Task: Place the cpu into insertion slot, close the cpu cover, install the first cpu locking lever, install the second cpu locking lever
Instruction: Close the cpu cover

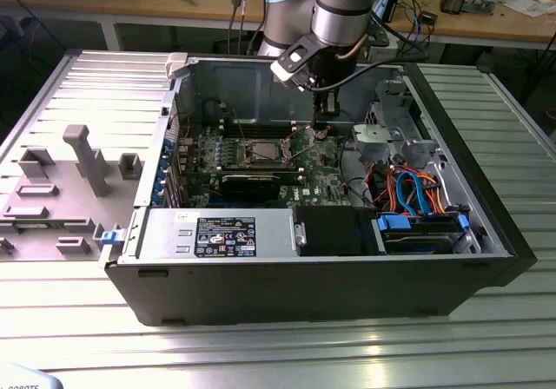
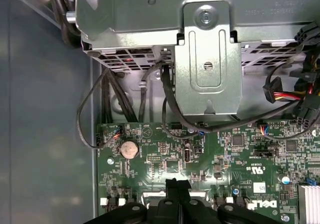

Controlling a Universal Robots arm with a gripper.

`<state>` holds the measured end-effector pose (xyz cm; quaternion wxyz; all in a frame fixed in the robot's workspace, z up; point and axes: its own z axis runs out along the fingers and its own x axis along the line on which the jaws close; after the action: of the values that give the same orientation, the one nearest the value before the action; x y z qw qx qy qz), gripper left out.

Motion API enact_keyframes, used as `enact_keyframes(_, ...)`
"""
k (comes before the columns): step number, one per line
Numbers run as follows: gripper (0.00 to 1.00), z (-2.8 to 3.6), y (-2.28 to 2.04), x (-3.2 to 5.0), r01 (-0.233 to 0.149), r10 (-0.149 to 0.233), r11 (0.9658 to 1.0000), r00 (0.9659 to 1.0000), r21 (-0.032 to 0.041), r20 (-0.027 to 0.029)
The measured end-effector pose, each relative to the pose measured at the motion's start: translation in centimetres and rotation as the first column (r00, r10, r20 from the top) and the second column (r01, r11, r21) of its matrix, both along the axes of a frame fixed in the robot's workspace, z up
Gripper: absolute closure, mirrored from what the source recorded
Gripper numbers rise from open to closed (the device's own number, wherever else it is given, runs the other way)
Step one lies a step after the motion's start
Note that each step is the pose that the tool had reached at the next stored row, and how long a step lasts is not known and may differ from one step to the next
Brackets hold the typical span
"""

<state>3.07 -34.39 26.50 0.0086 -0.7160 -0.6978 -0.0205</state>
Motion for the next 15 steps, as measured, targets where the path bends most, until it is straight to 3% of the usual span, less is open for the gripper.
enact_keyframes(8, 0.89, -1.06, 0.00, 0.68, 0.000, 0.000, 1.0000, 1.0000, -0.0014, 0.0000)
enact_keyframes(15, 0.89, -1.25, 0.00, 0.96, 0.000, 0.000, 1.0000, 1.0000, -0.0015, 0.0000)
